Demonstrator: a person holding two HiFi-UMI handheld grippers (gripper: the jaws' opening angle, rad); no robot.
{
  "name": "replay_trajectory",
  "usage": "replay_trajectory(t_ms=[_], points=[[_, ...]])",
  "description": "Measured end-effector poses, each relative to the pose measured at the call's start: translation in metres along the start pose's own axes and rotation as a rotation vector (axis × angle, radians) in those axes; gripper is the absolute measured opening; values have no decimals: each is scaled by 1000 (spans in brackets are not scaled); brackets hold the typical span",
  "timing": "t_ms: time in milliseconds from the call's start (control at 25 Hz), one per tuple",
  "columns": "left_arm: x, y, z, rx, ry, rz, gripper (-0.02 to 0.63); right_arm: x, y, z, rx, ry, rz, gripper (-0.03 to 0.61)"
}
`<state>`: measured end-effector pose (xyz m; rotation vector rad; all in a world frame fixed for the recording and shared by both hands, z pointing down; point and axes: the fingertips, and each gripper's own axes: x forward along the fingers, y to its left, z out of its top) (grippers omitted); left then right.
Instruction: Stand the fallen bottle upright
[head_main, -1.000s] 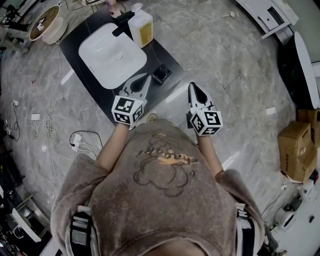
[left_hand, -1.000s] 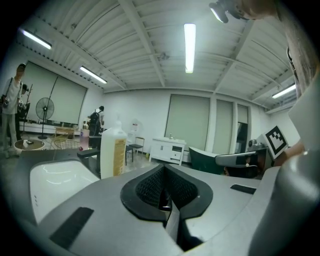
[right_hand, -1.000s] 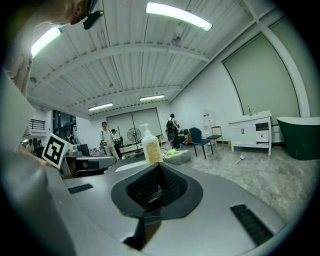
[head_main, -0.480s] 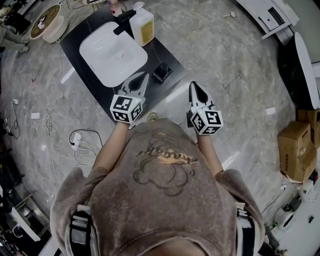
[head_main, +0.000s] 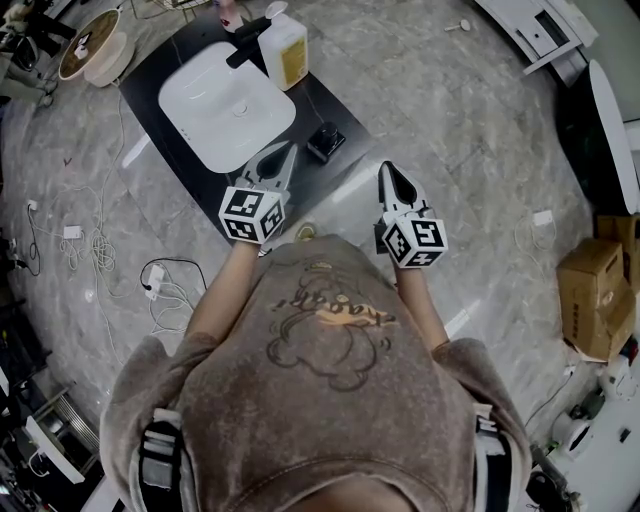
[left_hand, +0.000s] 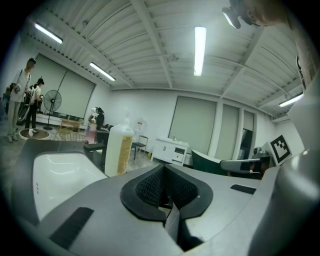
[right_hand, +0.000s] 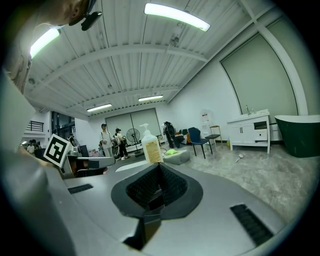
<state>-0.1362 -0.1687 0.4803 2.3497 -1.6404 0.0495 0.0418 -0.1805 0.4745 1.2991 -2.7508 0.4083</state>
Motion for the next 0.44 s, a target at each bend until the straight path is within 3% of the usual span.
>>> replay_trajectory(t_ms=[440], points=[[-2, 6, -2, 2, 13, 5, 18, 7, 5, -1, 2, 7, 13, -3]])
